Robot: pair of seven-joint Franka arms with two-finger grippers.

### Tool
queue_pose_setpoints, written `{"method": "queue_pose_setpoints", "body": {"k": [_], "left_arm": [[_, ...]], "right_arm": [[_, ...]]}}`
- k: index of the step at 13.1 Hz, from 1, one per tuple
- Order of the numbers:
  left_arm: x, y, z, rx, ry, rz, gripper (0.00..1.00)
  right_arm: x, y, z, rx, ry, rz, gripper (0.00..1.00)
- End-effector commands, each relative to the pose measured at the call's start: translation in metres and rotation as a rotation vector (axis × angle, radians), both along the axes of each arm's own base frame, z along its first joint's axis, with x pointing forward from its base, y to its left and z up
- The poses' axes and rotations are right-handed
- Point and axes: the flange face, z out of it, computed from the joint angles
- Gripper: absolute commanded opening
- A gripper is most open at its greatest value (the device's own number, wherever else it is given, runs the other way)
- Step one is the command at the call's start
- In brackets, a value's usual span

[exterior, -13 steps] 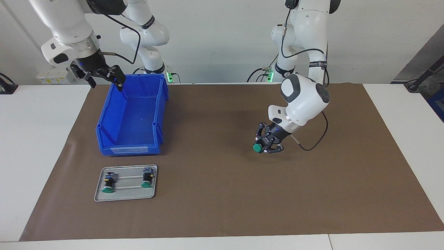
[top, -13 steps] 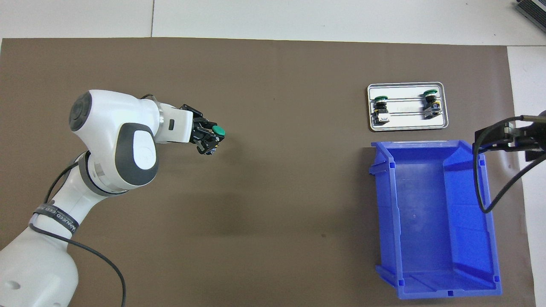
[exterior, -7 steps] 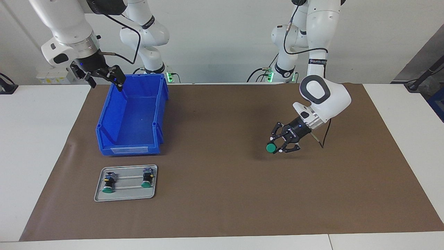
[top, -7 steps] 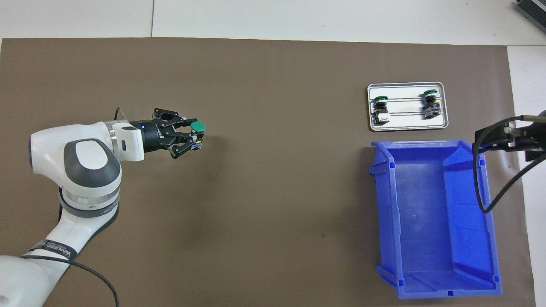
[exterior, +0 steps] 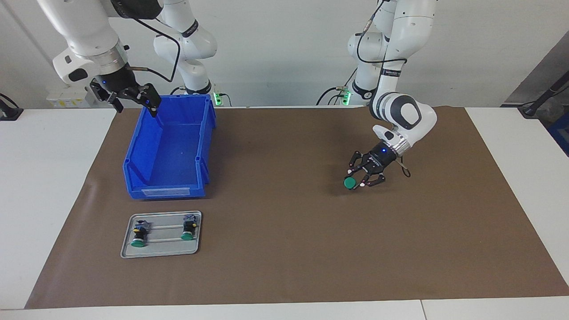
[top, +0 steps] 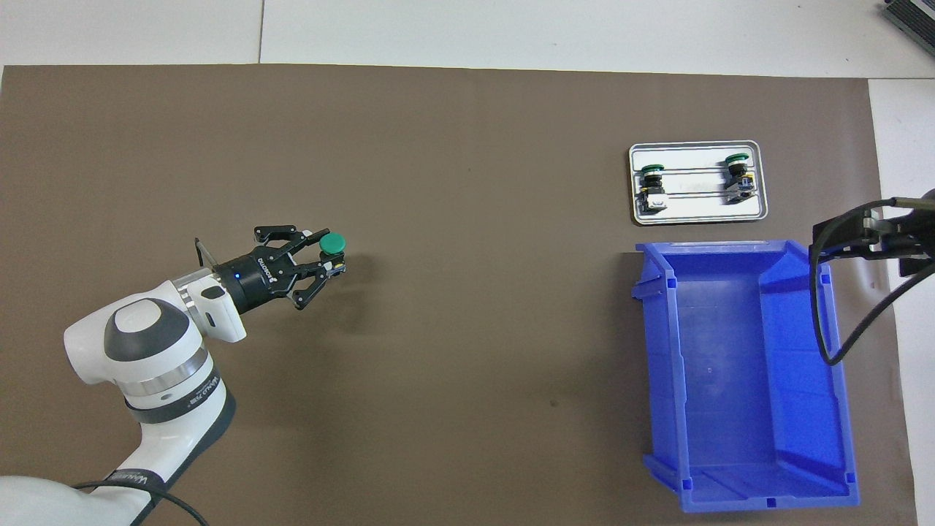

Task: Place and press button with both arms
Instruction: 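Lift and turn the button with the left gripper, then set it down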

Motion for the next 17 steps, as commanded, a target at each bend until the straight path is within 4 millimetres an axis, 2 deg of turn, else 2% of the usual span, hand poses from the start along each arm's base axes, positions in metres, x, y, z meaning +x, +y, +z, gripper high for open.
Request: {"method": "queue_pose_setpoints", "body": {"k": [1, 5, 8, 10, 12, 13, 17], "left_arm": [[-0.029, 0.008, -0.012, -0.029, -0.080, -0.006, 0.00], [-0.047, 0.014, -0.014, -0.127, -0.132, 0.023, 0.00], [-0.056, 0.015, -0.024, -0.120, -0.136, 0.033, 0.00], [-0.057, 0.016, -0.024, -0.120, -0.133, 0.036, 0.00], [-0.057, 0.019, -0.025, -0.116, -0.129, 0.044, 0.57], [-0.055, 0.021, -0.023, -0.118, -0.133, 0.049, 0.63], [-0.051, 0.029, -0.017, -0.114, -0.126, 0.074, 0.67]], "right_arm": [[-0.003, 0.000, 0.000, 0.018, -0.007, -0.018, 1.00], [-0.003, 0.000, 0.000, 0.017, -0.006, -0.017, 1.00], [-0.003, 0.000, 0.000, 0.017, -0.006, -0.017, 1.00], [-0.003, 0.000, 0.000, 0.017, -0.007, -0.017, 1.00], [-0.003, 0.001, 0.000, 0.018, -0.006, -0.017, 1.00], [-0.003, 0.000, 0.000, 0.017, -0.006, -0.017, 1.00], [-0.003, 0.001, 0.000, 0.018, -0.007, -0.017, 1.00]]}}
